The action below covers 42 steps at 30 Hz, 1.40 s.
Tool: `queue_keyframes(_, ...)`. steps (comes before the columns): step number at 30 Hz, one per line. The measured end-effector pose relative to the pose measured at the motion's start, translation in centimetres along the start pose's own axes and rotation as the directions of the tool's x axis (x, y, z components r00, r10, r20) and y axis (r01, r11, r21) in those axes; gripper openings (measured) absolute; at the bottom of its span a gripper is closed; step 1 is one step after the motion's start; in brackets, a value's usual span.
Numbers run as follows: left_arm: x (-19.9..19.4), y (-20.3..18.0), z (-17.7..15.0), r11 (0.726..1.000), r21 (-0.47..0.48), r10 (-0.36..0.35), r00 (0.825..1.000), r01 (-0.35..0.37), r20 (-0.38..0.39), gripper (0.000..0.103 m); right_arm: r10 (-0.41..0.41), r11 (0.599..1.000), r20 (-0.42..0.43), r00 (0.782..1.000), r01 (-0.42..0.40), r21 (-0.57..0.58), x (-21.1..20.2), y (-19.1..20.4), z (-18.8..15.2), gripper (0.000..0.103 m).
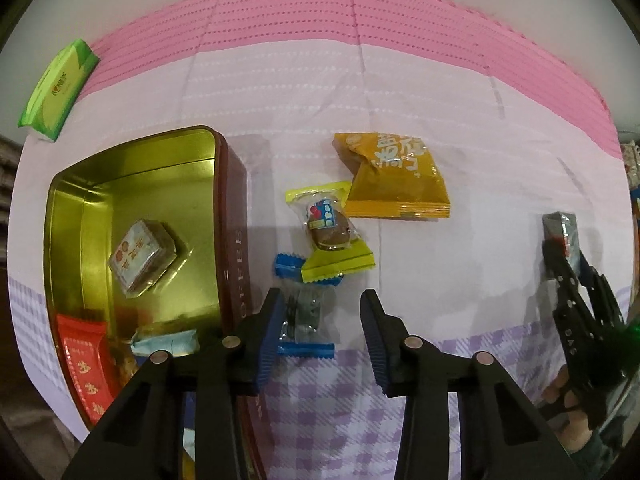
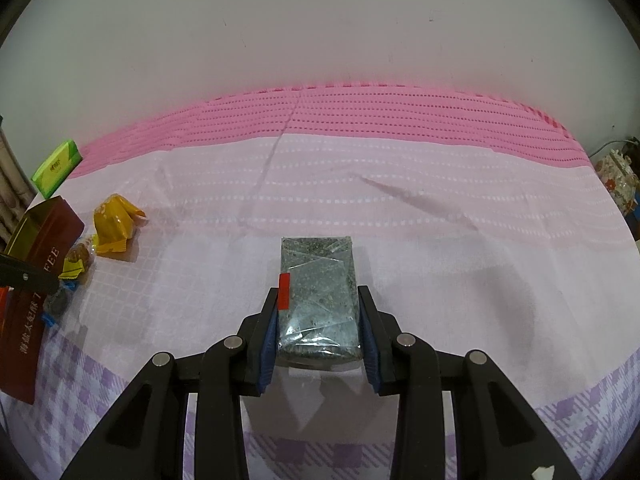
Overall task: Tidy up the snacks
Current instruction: 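Grasp the clear blue-ended candy with the left tool while the right tool holds the pack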
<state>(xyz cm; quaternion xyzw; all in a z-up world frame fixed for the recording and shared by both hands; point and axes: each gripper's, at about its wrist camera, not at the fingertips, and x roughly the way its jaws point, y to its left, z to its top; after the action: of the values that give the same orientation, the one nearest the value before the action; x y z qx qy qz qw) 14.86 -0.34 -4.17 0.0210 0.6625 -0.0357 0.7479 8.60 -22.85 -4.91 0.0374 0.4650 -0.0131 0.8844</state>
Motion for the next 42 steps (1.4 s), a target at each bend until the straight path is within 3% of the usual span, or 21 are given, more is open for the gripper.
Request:
queue_keyframes(11,1.6,-0.9,0.2,1.0,-0.017,-0.003,1.0,0.003,-0.012,0.038,0.007,1.0,0.004,1.0,-0.007,0.004,-0.1,-0.1,0.0,0.034)
queue_keyframes(19,3.3,-0.2,-1.0,0.999,-0.035,-0.022,0.999,0.022,-0.026,0.027,0.005,1.0,0.004,1.0,-0.005,0.004,-0.1,0.0,0.0,0.034)
queue_keyframes(23,3.5,-0.1,-1.2,0.999,-0.039,-0.032,0.999,0.031,-0.018,0.027,0.004,1.0,0.005,1.0,-0.004,0.004,-0.1,-0.1,0.0,0.034)
queue_keyframes(42,0.1,0.4,-3.3,0.998,0.003,-0.057,0.998,0.057,0.039,0.024,-0.02,1.0,0.002,1.0,0.02,-0.009,0.0,0.2,0.0,0.034)
